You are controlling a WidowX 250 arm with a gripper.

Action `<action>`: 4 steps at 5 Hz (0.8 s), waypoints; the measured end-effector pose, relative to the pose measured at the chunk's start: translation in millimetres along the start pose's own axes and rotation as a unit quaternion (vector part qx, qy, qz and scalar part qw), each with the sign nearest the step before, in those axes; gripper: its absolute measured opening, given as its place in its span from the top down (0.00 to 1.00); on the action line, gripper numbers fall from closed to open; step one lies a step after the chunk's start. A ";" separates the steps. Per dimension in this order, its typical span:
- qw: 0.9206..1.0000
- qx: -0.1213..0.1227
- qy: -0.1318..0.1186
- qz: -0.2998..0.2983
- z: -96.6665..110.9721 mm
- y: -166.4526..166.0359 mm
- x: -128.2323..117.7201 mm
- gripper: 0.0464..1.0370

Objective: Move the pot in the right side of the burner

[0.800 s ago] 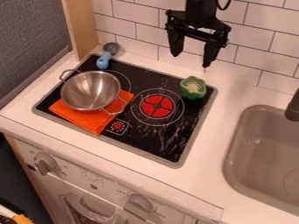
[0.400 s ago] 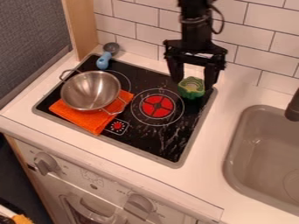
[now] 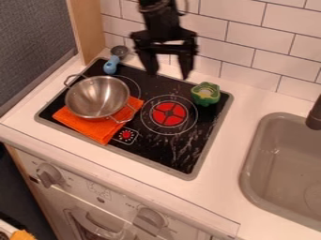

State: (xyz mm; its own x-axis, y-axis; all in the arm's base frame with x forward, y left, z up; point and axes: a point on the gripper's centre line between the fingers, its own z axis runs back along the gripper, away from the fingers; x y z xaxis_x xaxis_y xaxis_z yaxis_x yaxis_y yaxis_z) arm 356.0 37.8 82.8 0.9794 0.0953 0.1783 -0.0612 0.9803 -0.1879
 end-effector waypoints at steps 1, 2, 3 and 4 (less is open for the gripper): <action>0.999 0.035 0.012 0.009 -2.6 17.5 -3.9 0.04; 0.994 0.097 0.038 0.019 -13.5 35.9 -9.9 0.04; 0.990 0.117 0.056 0.044 -26.7 44.1 -13.6 0.04; 0.987 0.127 0.074 0.061 -39.0 49.2 -15.0 0.04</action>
State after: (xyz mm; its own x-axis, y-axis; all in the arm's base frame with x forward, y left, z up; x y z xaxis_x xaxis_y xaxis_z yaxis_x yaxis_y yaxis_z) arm 345.8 77.8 33.2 0.9779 0.2077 0.0230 -0.2087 0.9766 0.0523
